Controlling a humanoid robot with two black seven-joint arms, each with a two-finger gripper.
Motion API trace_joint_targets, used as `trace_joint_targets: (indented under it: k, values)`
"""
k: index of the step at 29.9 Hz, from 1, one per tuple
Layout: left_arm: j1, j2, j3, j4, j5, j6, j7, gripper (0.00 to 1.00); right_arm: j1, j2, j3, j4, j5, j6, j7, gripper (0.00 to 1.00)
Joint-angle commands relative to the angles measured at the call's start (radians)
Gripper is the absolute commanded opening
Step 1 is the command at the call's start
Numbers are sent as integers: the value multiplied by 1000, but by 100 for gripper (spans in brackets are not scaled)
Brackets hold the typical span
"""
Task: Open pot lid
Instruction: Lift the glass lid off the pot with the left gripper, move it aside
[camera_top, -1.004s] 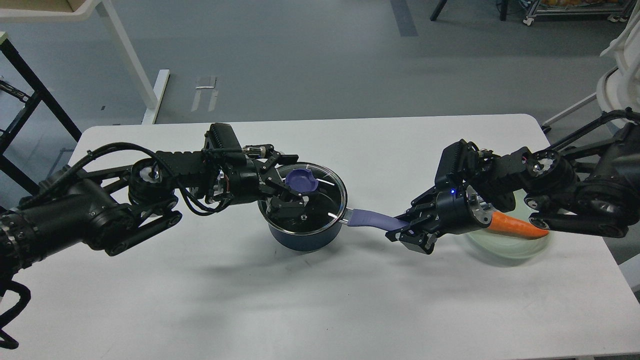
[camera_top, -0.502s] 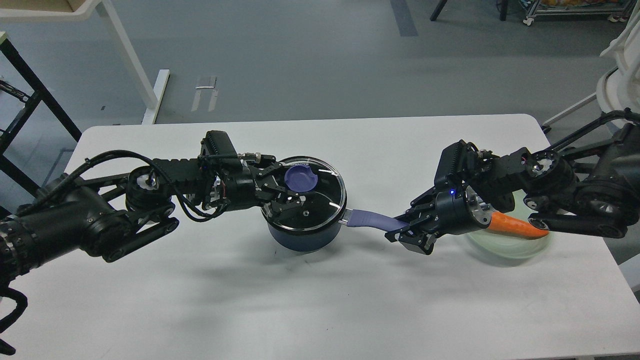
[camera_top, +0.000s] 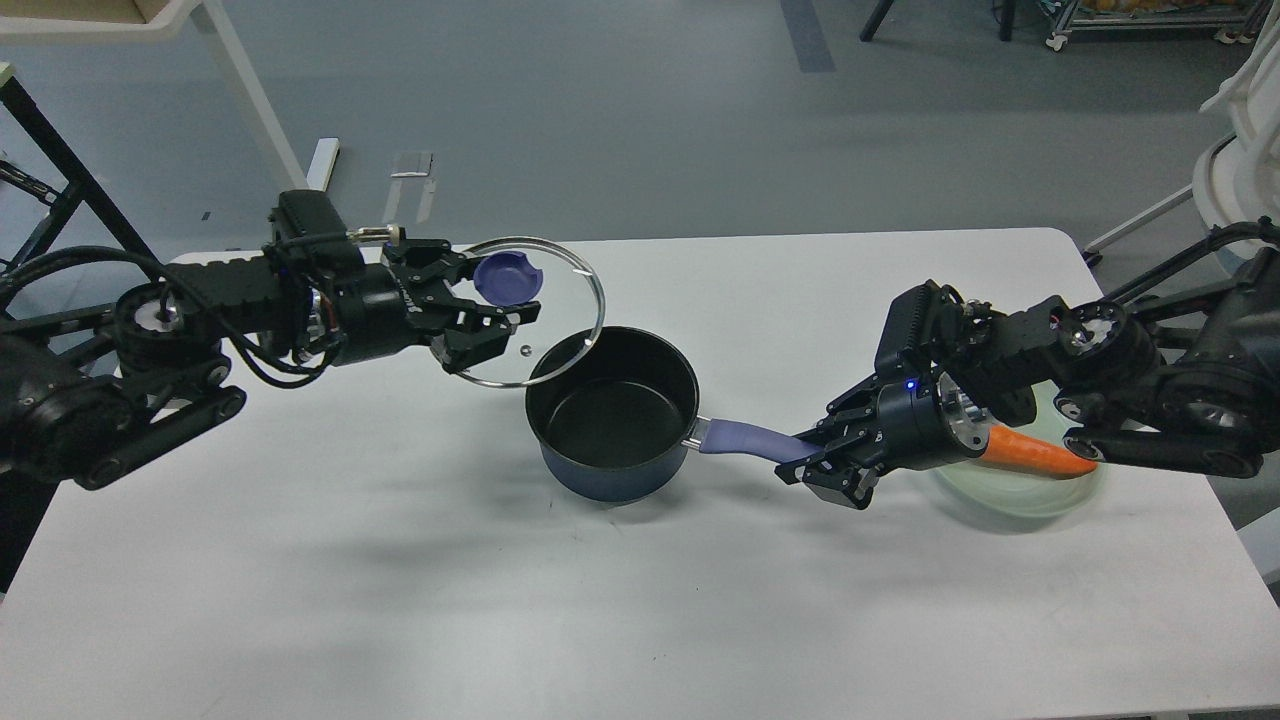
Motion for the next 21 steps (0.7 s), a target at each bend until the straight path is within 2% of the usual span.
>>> trace_joint_targets:
  k: [1,4,9,15,21]
  values:
    - [28,130,23,-6,-7,56,0,27,0,0,0,0,0,0,0,31]
    - [76,213,100,-3,-11,130,0,27,0,0,0,0,0,0,0,31]
    - [155,255,183,11,-60,237,0,27,0,0,0,0,-2,0,0,31]
    - [245,243,183,20,-103,257,0,28,0,-2,-1,0,0,0,0,31]
    - [275,186,183,95,-125,282,0,28,0,0,-1,0,0,0,0,31]
